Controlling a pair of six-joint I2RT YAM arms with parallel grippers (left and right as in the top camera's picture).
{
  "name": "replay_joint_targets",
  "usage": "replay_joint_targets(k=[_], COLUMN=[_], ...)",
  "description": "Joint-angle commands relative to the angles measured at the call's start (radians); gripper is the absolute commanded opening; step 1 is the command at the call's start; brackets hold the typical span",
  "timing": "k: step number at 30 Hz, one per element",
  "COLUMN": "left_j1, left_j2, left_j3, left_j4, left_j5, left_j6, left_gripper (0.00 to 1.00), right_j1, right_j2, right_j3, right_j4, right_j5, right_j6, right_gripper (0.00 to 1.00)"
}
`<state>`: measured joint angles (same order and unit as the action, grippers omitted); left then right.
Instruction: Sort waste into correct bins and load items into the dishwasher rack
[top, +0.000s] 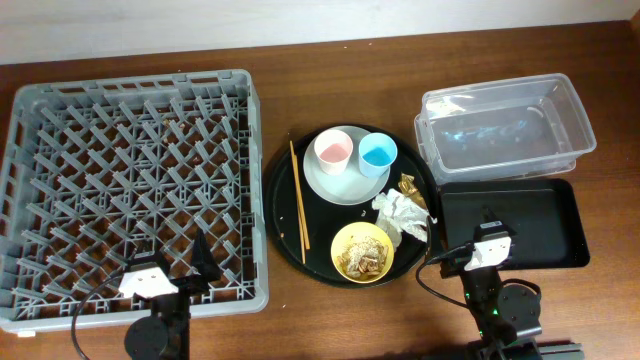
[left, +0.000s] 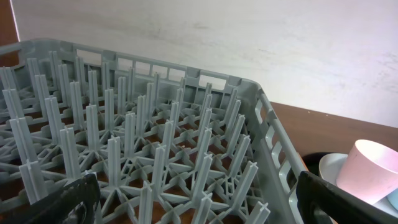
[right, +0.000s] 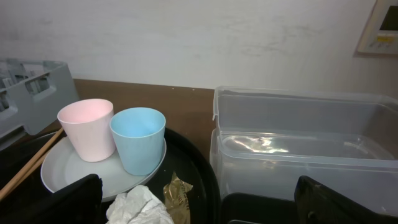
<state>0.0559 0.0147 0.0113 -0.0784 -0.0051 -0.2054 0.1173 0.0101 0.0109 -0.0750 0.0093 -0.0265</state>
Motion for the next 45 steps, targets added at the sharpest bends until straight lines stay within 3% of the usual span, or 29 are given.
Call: replay_joint_targets(k=[1,34,36,37,39,42,43,45], left_j1=[0.006,0.006,0.006,0.006,0.006,0.005,0.005,0.005], left_j2=[-0.009,-0.009,-0.009,-0.009,-0.004,0.091,0.245,0.488], left_j3=[-0.002,-0.002,0.025,0.053,0.256,0.583,0.798,1.028], left_j4=[-0.005,0.021,0.098,0.087,-0.119,-0.277,-0.412,-0.589], left_j5=[-0.01,-0.003,0.224,0.268,0.283,0.345,0.386,0.468], left_j6=[0.013,0.006,-0.019,-0.022,-0.026,-0.025,-0.025,-0.024], left_gripper=[0.99,0.99,0.99,0.99,0.99,0.99,0.99,0.99], right_j1=[-0.007,-0.007,-0.008,-0.007,-0.007,-0.007,-0.007,-0.007], right_j2=[-0.006,-0.006,-0.006,-0.006,-0.006,-0.006,-0.006,-0.006], right_j3=[-0.005,-0.005,-0.005,-0.005,-0.005,-0.005,-0.005,-0.005], right_j4=[-0.007,-0.007,-0.007,-0.006,-0.007,-0.007,-0.007,-0.007], right_j5=[0.002,0.002,0.002,0.002,0.002,0.002,0.002,0.002], right_j6=[0.006,0.006,0.006,0.006,0.006,0.006,0.006,0.006], right_gripper=[0.99,0.99,0.99,0.99,0.99,0.99,0.99,0.99])
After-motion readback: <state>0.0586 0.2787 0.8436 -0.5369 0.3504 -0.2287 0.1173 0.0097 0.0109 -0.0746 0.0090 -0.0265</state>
